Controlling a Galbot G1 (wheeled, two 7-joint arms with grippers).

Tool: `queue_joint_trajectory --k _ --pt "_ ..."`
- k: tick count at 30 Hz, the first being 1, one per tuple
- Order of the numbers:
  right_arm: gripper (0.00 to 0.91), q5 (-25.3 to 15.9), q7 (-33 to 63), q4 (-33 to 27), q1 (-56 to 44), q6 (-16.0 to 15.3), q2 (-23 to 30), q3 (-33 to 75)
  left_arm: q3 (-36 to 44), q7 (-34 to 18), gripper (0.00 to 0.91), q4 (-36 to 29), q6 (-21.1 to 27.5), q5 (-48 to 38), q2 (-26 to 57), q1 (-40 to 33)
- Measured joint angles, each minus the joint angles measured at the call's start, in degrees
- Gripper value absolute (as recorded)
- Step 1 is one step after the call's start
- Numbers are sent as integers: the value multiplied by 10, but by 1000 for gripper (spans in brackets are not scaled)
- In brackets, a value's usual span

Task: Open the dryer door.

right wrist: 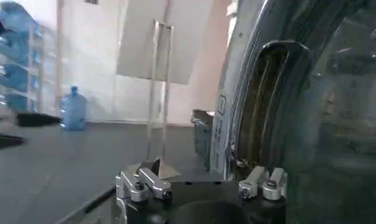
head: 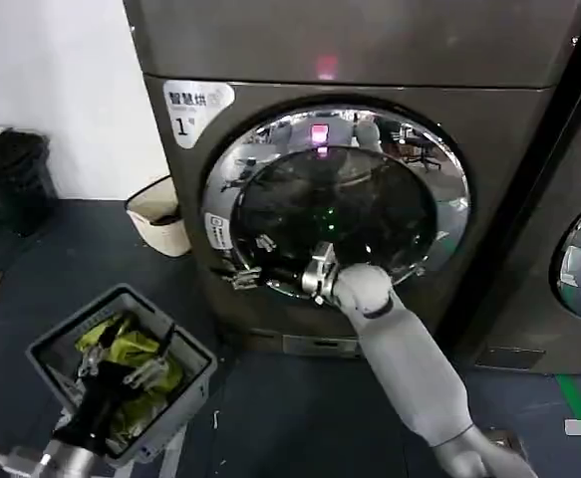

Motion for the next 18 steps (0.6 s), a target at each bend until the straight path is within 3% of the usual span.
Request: queue_joint_trajectory --k 7,18 --pt "907 0 -80 33 -26 -8 -21 10 -8 -27 907 31 52 -31 42 -38" --pt "907 -1 -194 108 -100 -22 -59 49 -3 35 907 122 74 -134 141 -118"
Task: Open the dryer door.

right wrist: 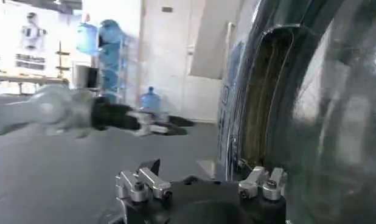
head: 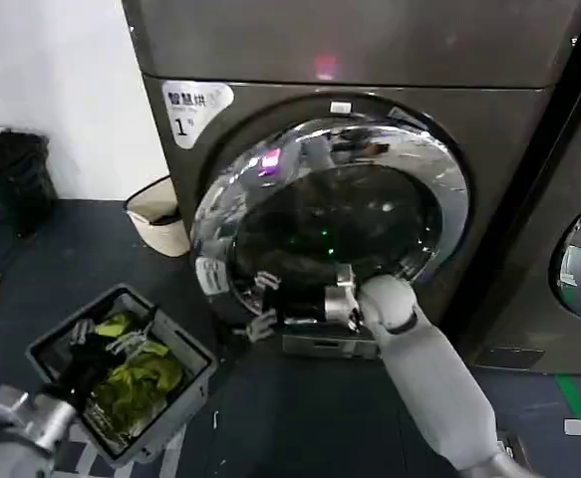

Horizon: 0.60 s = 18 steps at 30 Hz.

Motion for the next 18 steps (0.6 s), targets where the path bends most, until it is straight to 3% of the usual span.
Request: queue_joint_trajectory --k 5,10,18 --pt "907 0 -57 37 -43 0 -18 34 17 46 907 67 -31 -30 55 -47" --pt "907 5 -95 82 -93 4 -36 88 52 70 907 125 -20 -68 99 -89" --pt "907 42 -101 153 -207 32 -30 257 159 161 907 188 -39 -109 171 -168"
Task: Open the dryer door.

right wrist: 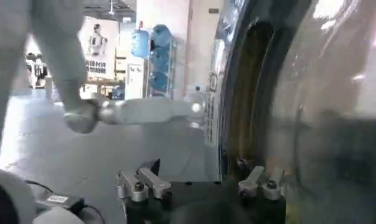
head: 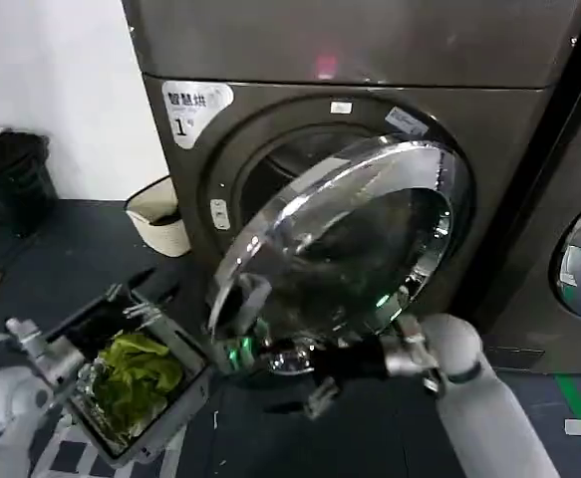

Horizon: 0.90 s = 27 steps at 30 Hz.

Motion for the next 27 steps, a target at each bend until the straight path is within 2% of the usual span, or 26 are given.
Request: queue_joint_trajectory --k 5,8,13,16,22,27 --pt "907 3 0 36 -77 20 25 137 99 18 907 22 -5 2 19 -68" --pt "907 9 14 52 -116 22 45 215 157 31 907 29 -12 -2 16 -109" --pt "907 63 87 79 -171 19 83 336 236 57 907 28 -15 -7 -1 -167" --pt "907 73 170 87 -191 36 97 381 274 73 907 19 -15 -15 -2 -192" --pt "907 107 414 112 -207 33 112 429 345 71 907 -5 -19 -29 -7 -228" --pt "907 109 596 119 -201 27 106 466 413 50 907 -26 -24 -41 -9 -259"
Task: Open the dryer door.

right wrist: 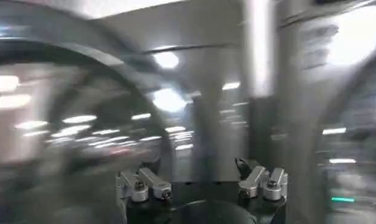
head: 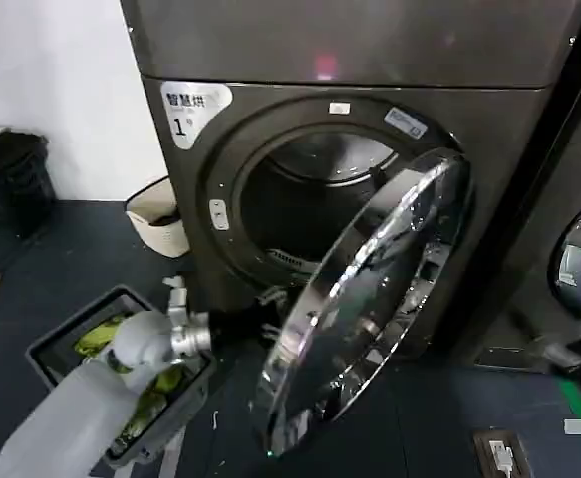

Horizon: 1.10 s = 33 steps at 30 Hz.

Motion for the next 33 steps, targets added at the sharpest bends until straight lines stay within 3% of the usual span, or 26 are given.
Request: queue_joint_trajectory --k 5,10,22,33 --pt "907 -43 125 -15 -8 -4 -15 56 81 -35 907 -9 0 -12 -17 -40" --pt "907 -51 181 -35 -20 -2 -29 125 160 -72 907 7 -1 -26 -40 -88" --pt "907 -66 145 -82 -55 -20 -70 293 290 -121 907 71 -3 -40 -120 -195" --pt "907 -65 113 -98 -71 -18 -85 348 337 -163 907 154 -10 -23 -218 -241"
